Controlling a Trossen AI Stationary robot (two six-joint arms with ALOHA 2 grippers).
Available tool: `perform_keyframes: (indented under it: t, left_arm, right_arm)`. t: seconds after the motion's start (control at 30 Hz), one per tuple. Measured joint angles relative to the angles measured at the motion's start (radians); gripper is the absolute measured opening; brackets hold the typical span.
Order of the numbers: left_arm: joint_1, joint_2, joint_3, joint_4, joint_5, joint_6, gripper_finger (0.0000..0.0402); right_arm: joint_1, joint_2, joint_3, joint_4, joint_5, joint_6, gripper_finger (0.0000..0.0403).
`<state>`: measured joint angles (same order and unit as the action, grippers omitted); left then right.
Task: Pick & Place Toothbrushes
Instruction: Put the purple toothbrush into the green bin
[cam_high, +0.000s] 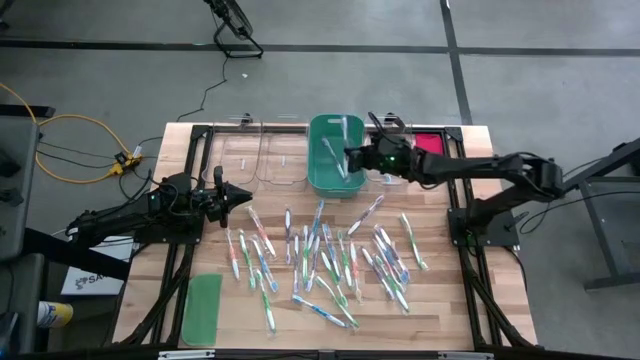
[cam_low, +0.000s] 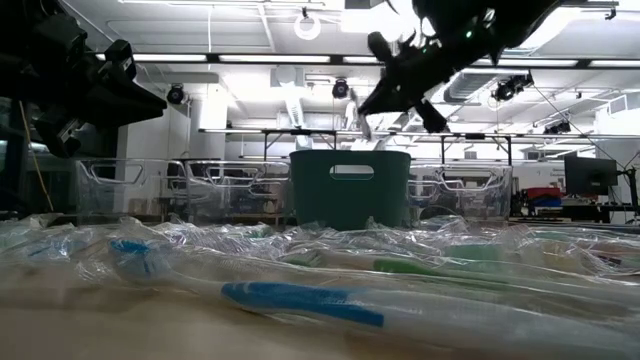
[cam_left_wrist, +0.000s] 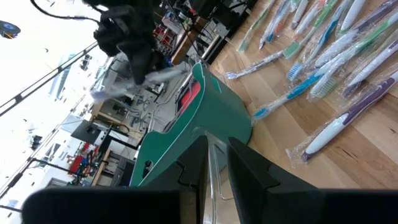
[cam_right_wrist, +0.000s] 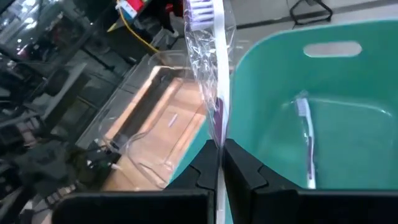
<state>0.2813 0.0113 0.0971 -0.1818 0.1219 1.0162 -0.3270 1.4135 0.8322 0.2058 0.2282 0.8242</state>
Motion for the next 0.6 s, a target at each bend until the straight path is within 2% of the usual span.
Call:
perform_keyframes:
  t: [0.3, 0.6]
  left_arm:
    - [0.0, 0.0, 0.0, 0.0, 0.0, 0.0, 0.0055]
    - [0.0, 0.0, 0.0, 0.0, 0.0, 0.0, 0.0055]
  right_arm:
    - [-0.034, 0.107, 0.028, 0.008, -0.004, 0.033, 0.0008]
    - [-0.034, 0.113, 0.035, -0.018, -0.024, 0.01, 0.0059]
